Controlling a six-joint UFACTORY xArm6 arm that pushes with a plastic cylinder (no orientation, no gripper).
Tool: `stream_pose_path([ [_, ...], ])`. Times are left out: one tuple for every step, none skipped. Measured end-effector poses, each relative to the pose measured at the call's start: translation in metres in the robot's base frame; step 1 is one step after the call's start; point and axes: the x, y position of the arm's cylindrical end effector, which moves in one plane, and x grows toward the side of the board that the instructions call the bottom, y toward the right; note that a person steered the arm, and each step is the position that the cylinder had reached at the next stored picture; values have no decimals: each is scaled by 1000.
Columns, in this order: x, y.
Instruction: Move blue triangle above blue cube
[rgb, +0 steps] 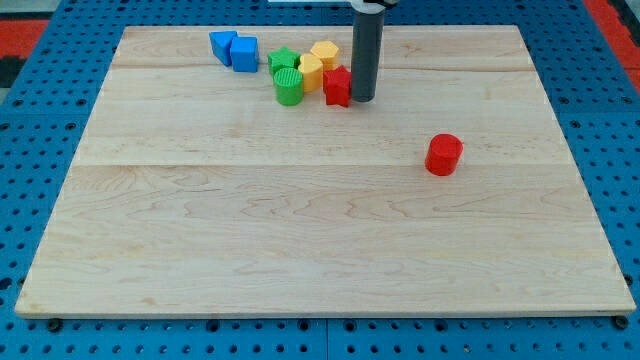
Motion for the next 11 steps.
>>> stream_pose_path([
  [0, -18],
  [0, -18],
  [35, -18],
  [88, -70],
  [91, -201],
  [33, -234],
  [-24, -234],
  [-63, -233],
  [-82, -220],
  [-103, -149],
  [-114, -145],
])
